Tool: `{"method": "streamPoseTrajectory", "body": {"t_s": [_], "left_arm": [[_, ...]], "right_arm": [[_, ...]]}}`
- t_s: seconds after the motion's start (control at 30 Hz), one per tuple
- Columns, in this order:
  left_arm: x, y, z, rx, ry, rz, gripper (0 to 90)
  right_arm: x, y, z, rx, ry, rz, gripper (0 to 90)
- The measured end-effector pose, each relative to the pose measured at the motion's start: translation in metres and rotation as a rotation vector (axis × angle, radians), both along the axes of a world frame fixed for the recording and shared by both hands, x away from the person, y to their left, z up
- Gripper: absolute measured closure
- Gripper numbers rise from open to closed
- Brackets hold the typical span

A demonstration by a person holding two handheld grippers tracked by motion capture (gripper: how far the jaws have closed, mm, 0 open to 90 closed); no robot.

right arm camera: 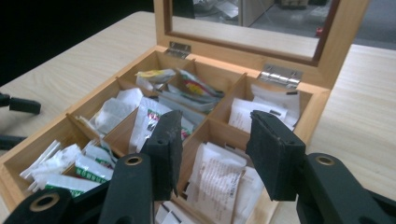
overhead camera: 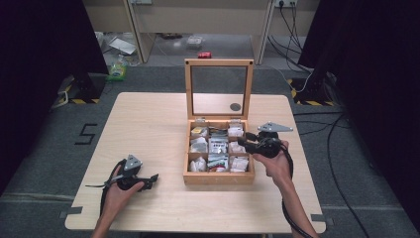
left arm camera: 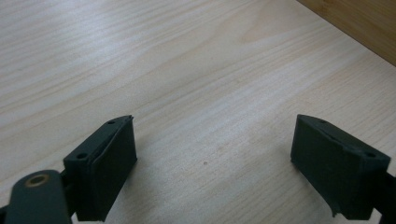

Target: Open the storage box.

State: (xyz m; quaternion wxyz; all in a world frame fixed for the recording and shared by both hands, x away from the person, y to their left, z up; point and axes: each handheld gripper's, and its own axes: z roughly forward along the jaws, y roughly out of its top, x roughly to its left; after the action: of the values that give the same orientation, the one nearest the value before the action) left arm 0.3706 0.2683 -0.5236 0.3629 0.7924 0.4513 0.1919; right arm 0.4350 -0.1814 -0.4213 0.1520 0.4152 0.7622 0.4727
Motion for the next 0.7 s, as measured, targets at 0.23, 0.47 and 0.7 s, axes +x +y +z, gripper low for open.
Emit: {"method": "streamPoseTrajectory", "body": {"t_s": [0.23, 0.47, 0.7], "left_arm": [[0.0, 0.0, 0.0, -0.001, -0.001, 0.001, 13.5], [0.0, 0.0, 0.0, 0.0, 0.0, 0.0, 13.5], [0.0, 0.0, 0.0, 0.0, 0.0, 0.0, 13.6]], "right_arm": [[-0.006, -0.001, -0.009, -0.037, 0.02, 0.018, 55.8], [-0.006, -0.007, -0.016, -0.047, 0.04, 0.013, 56.2], [-0.006, -0.005, -0.016, -0.055, 0.044, 0.017, 56.5]]}}
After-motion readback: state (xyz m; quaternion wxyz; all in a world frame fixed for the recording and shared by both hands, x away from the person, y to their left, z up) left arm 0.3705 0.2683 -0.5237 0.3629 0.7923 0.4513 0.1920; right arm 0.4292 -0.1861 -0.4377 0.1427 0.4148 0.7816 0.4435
